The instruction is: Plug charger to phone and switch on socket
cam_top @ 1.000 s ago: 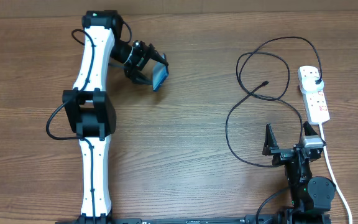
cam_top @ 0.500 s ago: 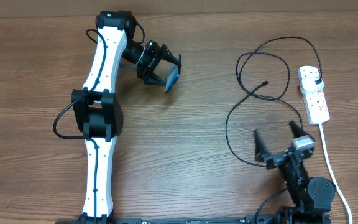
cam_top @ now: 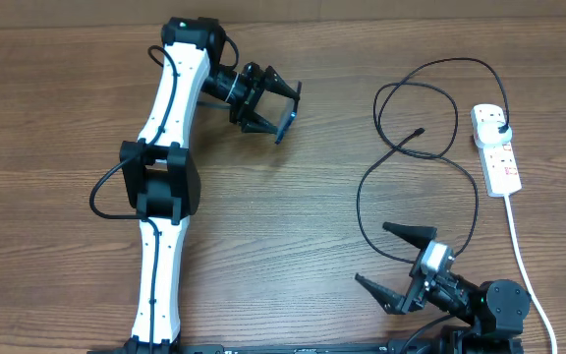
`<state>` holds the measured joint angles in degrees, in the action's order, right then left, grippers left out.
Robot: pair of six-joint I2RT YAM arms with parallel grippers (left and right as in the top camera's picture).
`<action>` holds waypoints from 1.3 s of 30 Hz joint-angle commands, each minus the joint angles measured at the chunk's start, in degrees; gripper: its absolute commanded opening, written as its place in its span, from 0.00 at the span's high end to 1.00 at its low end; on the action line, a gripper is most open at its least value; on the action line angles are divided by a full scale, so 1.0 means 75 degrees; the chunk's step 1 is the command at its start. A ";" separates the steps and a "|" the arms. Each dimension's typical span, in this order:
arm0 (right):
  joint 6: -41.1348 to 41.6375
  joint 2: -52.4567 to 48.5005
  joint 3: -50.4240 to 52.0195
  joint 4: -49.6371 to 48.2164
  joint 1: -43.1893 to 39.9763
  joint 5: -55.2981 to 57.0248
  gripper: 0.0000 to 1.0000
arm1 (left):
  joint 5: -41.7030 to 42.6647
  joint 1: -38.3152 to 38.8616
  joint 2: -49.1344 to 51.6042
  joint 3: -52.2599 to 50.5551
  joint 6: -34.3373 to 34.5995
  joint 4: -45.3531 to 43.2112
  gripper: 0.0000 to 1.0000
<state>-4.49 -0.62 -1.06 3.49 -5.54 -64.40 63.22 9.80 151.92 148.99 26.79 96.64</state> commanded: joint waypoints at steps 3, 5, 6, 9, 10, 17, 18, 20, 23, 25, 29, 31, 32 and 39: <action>0.0020 0.0061 0.0082 -0.0026 -0.0015 -0.0493 0.00 | 0.0638 0.0286 -0.0029 0.0256 -0.0187 0.0026 0.51; 0.0017 0.0061 0.0082 -0.0026 -0.0015 -0.0490 0.00 | 0.0589 0.0347 -0.0029 0.0256 -0.0207 0.0026 0.51; 0.0017 0.0061 0.0082 -0.0026 -0.0015 -0.0490 0.00 | 0.0577 0.0361 -0.0029 0.0256 -0.0207 0.0026 0.51; 0.0015 0.0061 0.0082 -0.0029 -0.0015 -0.0425 0.00 | 0.0574 0.0370 -0.0029 0.0256 -0.0268 0.0026 0.51; 0.0015 0.0061 0.0082 -0.0029 -0.0015 -0.0294 0.00 | 0.0551 0.0370 -0.0029 0.0256 -0.0283 0.0026 0.51; 0.0475 0.0061 0.0079 0.0117 -0.0015 0.0245 0.00 | 0.0487 0.0370 -0.0029 0.0256 -0.0291 0.0026 0.51; 0.0673 0.0061 0.0079 0.0117 -0.0015 0.0300 0.00 | 0.0490 0.0370 -0.0029 0.0256 -0.0289 0.0026 0.51; 0.1081 0.0061 0.0079 0.0052 -0.0015 0.0382 0.00 | 0.0490 0.0370 -0.0029 0.0256 -0.0286 0.0026 0.51; 0.2495 0.0061 0.0076 -0.0323 -0.0015 0.0527 0.00 | 0.0490 0.0370 -0.0029 0.0256 -0.0283 0.0026 0.51; 0.4199 0.0061 0.0076 -0.0373 -0.0015 0.0921 0.00 | 0.0487 0.0370 -0.0029 0.0256 -0.0210 0.0026 0.51; 0.6723 0.0061 0.0079 -0.0501 -0.0015 0.1040 0.00 | 0.0452 0.0373 -0.0029 0.0256 0.0239 0.0026 0.50; 0.7487 0.0061 0.0079 -0.0764 -0.0015 0.1043 0.00 | 0.0373 0.0391 -0.0029 0.0256 0.0463 0.0026 0.51; 0.8029 0.0061 0.0079 -0.0991 -0.0015 0.1043 0.00 | 0.0347 0.0399 -0.0029 0.0256 0.0606 0.0026 0.51; 1.1083 0.0061 0.0079 -0.1271 -0.0020 0.1399 0.00 | 0.0356 0.0417 -0.0029 0.0256 0.1174 0.0026 0.50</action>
<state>64.36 -0.62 -1.06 -5.50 -5.54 -57.01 64.27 12.60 151.92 148.99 32.64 96.64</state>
